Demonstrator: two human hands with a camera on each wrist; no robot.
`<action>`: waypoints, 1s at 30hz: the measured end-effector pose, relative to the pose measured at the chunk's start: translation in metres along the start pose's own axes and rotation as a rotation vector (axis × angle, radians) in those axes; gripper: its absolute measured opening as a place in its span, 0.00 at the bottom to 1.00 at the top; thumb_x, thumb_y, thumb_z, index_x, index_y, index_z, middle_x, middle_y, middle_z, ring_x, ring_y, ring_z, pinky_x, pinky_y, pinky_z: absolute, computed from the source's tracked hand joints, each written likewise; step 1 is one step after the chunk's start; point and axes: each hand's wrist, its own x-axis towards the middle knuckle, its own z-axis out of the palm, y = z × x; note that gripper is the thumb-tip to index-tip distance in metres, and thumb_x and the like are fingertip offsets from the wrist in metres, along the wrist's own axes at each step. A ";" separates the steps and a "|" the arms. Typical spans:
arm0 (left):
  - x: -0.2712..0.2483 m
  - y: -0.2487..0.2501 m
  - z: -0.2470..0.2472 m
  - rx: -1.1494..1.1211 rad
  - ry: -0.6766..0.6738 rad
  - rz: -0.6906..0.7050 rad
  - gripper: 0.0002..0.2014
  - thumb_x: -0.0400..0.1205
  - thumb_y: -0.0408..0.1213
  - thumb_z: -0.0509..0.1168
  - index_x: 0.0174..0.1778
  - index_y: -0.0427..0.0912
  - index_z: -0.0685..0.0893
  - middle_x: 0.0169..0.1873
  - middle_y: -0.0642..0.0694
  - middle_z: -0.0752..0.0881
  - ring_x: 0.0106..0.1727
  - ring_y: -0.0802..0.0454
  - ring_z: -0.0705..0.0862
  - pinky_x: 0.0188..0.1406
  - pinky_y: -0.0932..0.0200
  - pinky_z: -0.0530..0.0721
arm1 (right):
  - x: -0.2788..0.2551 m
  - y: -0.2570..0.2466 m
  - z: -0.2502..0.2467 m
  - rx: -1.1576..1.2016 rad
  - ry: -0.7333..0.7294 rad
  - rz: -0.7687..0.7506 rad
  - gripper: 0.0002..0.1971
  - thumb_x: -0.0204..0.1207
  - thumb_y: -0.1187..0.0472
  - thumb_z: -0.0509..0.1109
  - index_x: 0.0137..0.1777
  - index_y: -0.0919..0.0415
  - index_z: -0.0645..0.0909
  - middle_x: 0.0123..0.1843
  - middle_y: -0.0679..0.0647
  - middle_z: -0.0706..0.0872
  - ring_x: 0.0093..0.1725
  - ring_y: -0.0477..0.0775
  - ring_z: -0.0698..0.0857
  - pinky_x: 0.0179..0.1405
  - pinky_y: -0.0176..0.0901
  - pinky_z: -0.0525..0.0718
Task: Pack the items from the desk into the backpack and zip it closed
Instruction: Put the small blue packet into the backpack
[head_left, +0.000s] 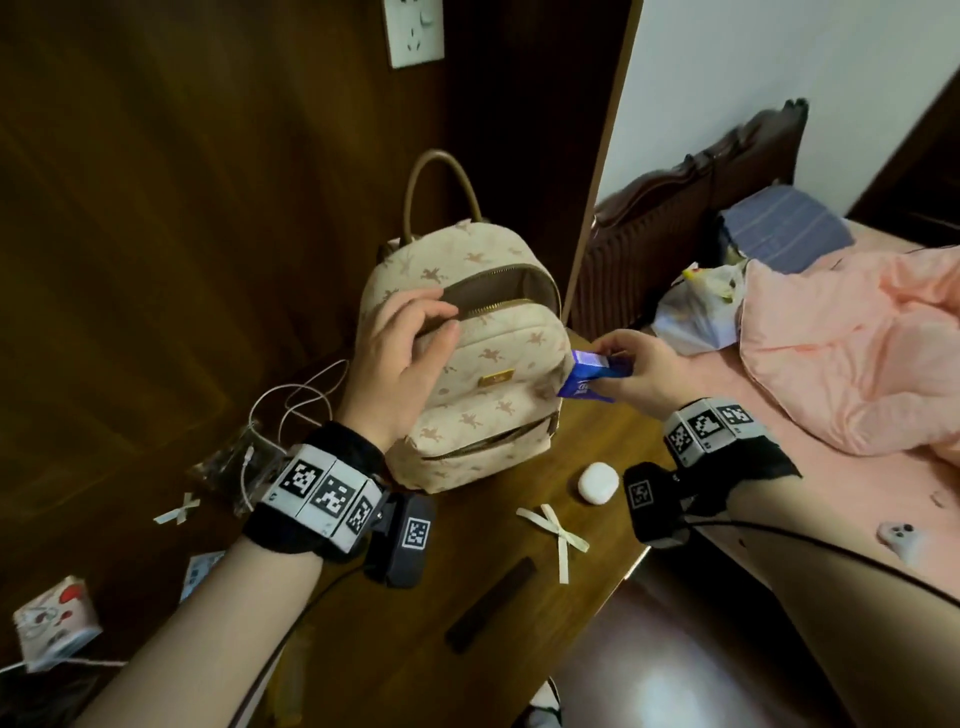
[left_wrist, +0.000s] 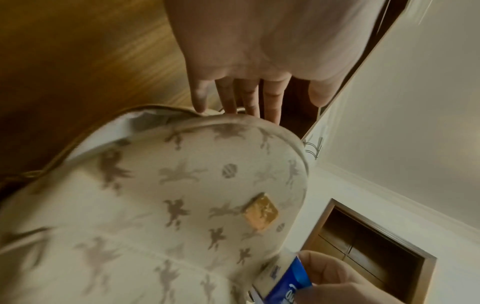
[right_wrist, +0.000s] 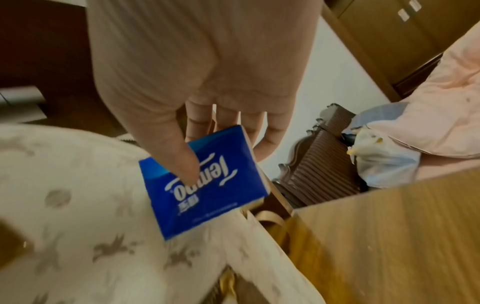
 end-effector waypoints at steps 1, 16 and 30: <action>0.007 0.002 0.002 0.011 -0.013 -0.002 0.20 0.77 0.56 0.55 0.50 0.47 0.84 0.61 0.55 0.77 0.66 0.61 0.74 0.63 0.74 0.69 | 0.005 -0.003 -0.006 0.003 0.030 -0.031 0.14 0.62 0.68 0.75 0.45 0.54 0.80 0.40 0.48 0.84 0.39 0.47 0.82 0.36 0.32 0.77; 0.050 -0.001 0.017 0.553 -0.228 -0.047 0.32 0.80 0.57 0.37 0.70 0.51 0.77 0.68 0.55 0.76 0.70 0.54 0.68 0.68 0.60 0.60 | 0.061 -0.070 -0.033 0.411 0.057 -0.330 0.16 0.68 0.65 0.77 0.53 0.52 0.79 0.52 0.47 0.84 0.56 0.47 0.84 0.49 0.40 0.86; 0.031 -0.006 0.035 0.714 -0.417 -0.200 0.52 0.61 0.72 0.48 0.82 0.55 0.46 0.81 0.61 0.36 0.79 0.63 0.29 0.79 0.51 0.30 | 0.069 -0.046 0.021 0.230 0.061 -0.528 0.16 0.65 0.66 0.76 0.48 0.52 0.76 0.45 0.45 0.82 0.44 0.41 0.81 0.45 0.27 0.77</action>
